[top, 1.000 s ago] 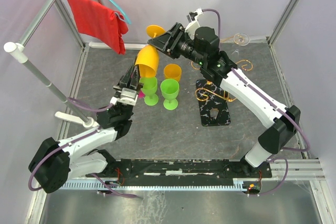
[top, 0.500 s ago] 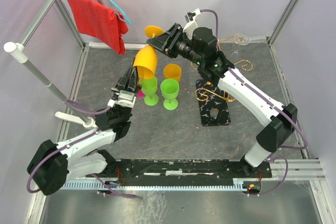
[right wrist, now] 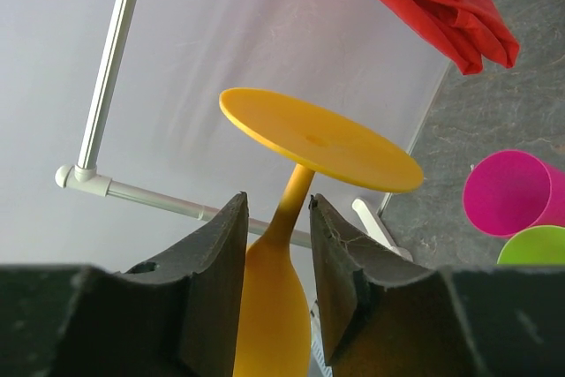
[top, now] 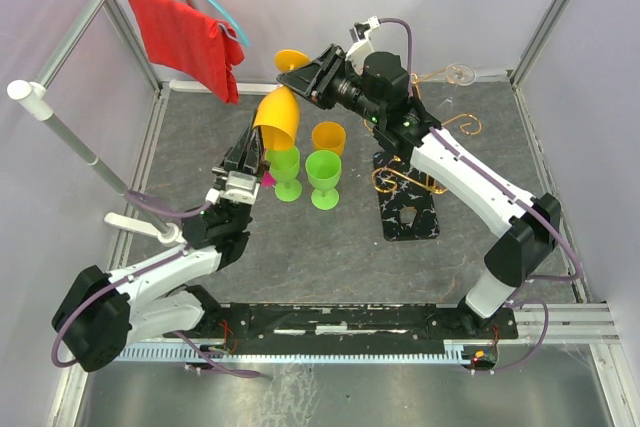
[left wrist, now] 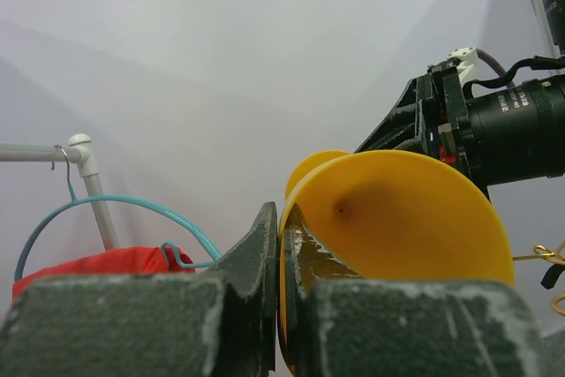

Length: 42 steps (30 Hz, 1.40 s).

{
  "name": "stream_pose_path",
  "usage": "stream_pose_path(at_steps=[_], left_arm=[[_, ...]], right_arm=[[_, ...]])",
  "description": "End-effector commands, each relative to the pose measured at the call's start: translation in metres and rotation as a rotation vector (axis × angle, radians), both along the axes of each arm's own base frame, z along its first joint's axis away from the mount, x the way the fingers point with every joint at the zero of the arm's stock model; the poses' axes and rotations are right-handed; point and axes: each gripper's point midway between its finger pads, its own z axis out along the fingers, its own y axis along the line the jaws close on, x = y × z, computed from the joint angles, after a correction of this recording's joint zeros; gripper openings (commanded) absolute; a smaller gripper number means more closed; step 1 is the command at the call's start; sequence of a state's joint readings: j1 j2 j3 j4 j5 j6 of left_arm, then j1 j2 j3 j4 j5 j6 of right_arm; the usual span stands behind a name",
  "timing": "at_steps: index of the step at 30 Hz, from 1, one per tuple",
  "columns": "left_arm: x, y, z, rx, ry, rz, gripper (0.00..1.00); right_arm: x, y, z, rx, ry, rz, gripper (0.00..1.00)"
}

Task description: Place the wine glass upside down on the wine glass rack

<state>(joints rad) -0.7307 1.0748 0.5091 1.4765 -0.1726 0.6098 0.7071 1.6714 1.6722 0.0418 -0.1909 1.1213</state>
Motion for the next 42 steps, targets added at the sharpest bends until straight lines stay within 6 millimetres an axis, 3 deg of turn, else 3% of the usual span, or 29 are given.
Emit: stream_pose_path(at_steps=[1, 6, 12, 16, 20, 26, 29, 32, 36, 42], left_arm=[[-0.013, 0.007, 0.015, -0.058, -0.074, -0.013, 0.03], [-0.012, 0.006, 0.014, -0.059, -0.070, -0.014, 0.03], [-0.012, 0.008, 0.011, -0.059, -0.051, -0.012, 0.06], [-0.012, 0.010, 0.003, -0.044, -0.023, -0.006, 0.30], [-0.012, 0.011, -0.017, -0.002, 0.022, 0.000, 0.59], [-0.019, 0.023, -0.057, 0.026, 0.117, 0.000, 0.75], [-0.023, 0.028, -0.066, 0.029, 0.157, -0.013, 0.80], [-0.015, 0.022, -0.070, 0.058, 0.271, -0.032, 0.82], [0.001, 0.017, -0.059, 0.061, 0.425, -0.027, 0.85], [0.028, 0.007, -0.032, 0.057, 0.605, 0.007, 0.86]], right_arm=[[-0.009, 0.006, 0.028, 0.047, -0.057, 0.037, 0.40], [-0.011, 0.007, 0.028, 0.043, -0.064, 0.047, 0.26], [-0.010, 0.003, 0.023, 0.001, -0.077, 0.031, 0.02], [-0.007, -0.006, 0.023, -0.061, -0.113, -0.016, 0.01], [-0.005, -0.021, 0.033, -0.129, -0.176, -0.078, 0.01], [0.004, -0.044, 0.050, -0.226, -0.265, -0.143, 0.01], [0.013, -0.063, 0.059, -0.276, -0.318, -0.188, 0.01], [0.017, -0.084, 0.070, -0.359, -0.394, -0.230, 0.01], [0.023, -0.126, 0.079, -0.517, -0.486, -0.310, 0.01], [0.044, -0.199, 0.090, -0.572, -0.499, -0.377, 0.01]])
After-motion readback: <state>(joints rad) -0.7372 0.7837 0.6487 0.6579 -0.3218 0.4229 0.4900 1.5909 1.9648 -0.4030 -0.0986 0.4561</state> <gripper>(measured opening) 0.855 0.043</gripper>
